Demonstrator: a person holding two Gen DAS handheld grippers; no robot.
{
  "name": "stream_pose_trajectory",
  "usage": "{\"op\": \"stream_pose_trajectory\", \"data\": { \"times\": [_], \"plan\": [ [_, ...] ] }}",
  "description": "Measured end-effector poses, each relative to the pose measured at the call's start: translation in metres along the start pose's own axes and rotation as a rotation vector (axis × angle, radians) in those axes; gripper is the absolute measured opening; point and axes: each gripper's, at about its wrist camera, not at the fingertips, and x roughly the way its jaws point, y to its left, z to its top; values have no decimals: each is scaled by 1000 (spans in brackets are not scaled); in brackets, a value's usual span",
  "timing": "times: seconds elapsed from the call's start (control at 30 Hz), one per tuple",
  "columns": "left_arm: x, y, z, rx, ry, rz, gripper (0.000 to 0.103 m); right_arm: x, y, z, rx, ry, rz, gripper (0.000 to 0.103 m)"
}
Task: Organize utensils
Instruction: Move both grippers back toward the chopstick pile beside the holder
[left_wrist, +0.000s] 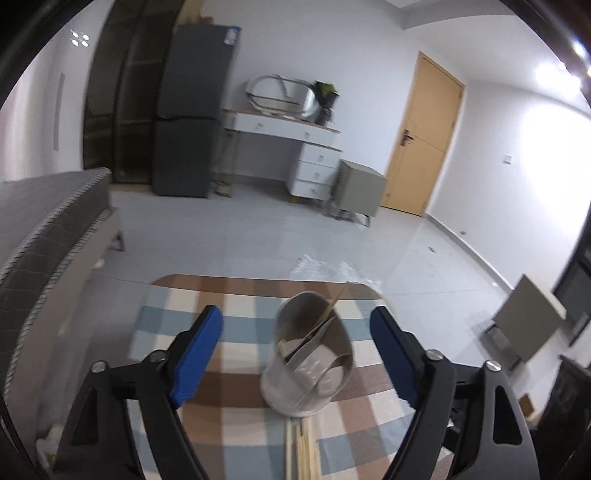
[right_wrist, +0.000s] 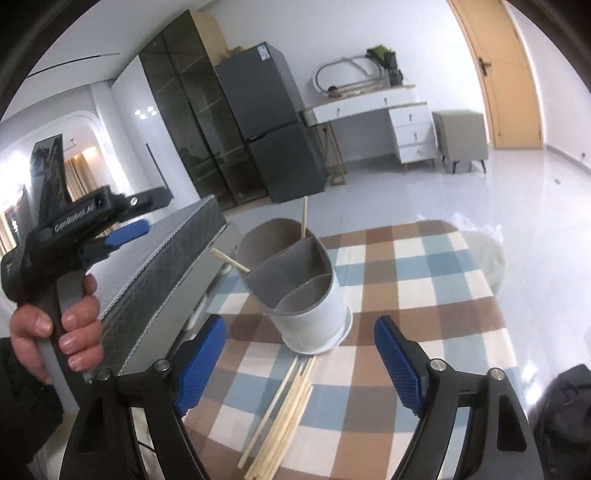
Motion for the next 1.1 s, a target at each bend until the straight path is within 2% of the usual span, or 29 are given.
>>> {"op": "stream_pose_trajectory", "data": {
  "times": [0.27, 0.5, 0.9, 1.1],
  "plan": [
    [-22, 2, -36, 0, -1, 105, 86, -28, 11, -21, 10, -65, -39, 91],
    [-28, 5, -64, 3, 39, 123, 86, -33, 23, -33, -31, -79, -82, 99],
    [-6, 17, -103, -17, 142, 157, 87, -18, 15, -44, -19, -52, -158, 103],
    [28, 26, -122, -25, 270, 140, 87, -1, 9, -47, -8, -19, -192, 103]
  ]
}}
